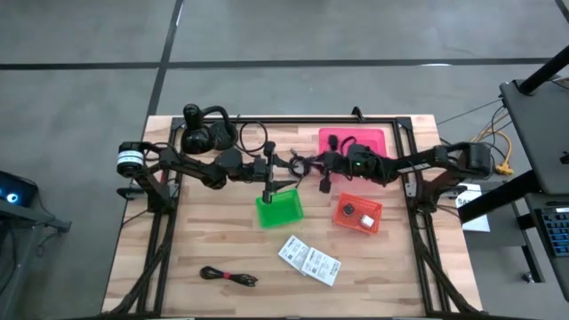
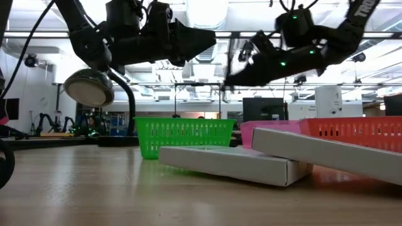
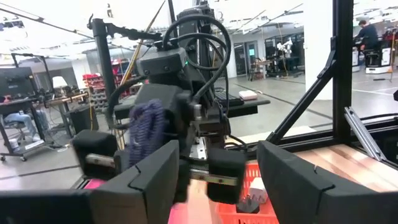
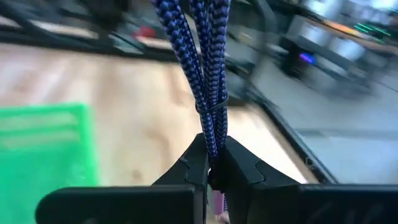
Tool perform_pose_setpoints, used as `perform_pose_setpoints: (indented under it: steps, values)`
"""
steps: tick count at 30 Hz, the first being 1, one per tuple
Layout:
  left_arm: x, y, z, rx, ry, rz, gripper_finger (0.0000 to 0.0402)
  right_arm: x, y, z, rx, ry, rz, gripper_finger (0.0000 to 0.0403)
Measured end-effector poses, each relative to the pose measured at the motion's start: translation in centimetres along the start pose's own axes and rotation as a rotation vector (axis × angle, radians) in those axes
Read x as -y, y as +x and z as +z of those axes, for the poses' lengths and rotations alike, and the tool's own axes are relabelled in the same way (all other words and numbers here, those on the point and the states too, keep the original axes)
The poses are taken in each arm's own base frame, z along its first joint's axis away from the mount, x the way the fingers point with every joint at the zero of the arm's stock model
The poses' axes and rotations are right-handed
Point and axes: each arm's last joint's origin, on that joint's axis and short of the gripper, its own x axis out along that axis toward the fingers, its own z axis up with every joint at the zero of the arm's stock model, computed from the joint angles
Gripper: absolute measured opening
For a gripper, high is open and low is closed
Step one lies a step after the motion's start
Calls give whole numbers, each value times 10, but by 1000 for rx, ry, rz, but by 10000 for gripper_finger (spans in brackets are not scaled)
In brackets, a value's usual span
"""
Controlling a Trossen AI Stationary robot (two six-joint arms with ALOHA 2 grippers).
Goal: Pick and place items into bin
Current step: Put the blue charger cable into the pink bin
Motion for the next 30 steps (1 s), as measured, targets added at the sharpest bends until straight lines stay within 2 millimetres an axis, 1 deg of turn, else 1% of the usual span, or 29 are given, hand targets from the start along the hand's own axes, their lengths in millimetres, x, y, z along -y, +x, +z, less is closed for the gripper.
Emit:
perform_pose_setpoints:
  steps: [5,9,12,17,19,23,27,30]
  values:
    - [0,0,0,-1,0,3,204,6,-30,-7,-53,29,-210,15]
    - [0,0,0,-1,0,5,204,7,-51,-13,-59,56,-272,15]
    - [0,0,0,-1,0,5,204,9,-64,-17,-45,84,-331,15]
    - [0,0,0,-2,0,6,204,13,-82,-25,-44,159,-528,15]
    - [0,0,0,-2,0,6,204,13,-85,-28,-54,183,-561,15]
    - [-1,0,0,-4,0,14,204,13,-86,-29,-84,207,-563,15]
    - [-1,0,0,-6,-1,28,204,13,-82,-28,-177,231,-550,15]
    - [-1,0,-1,-7,-1,30,204,13,-77,-31,-271,236,-526,15]
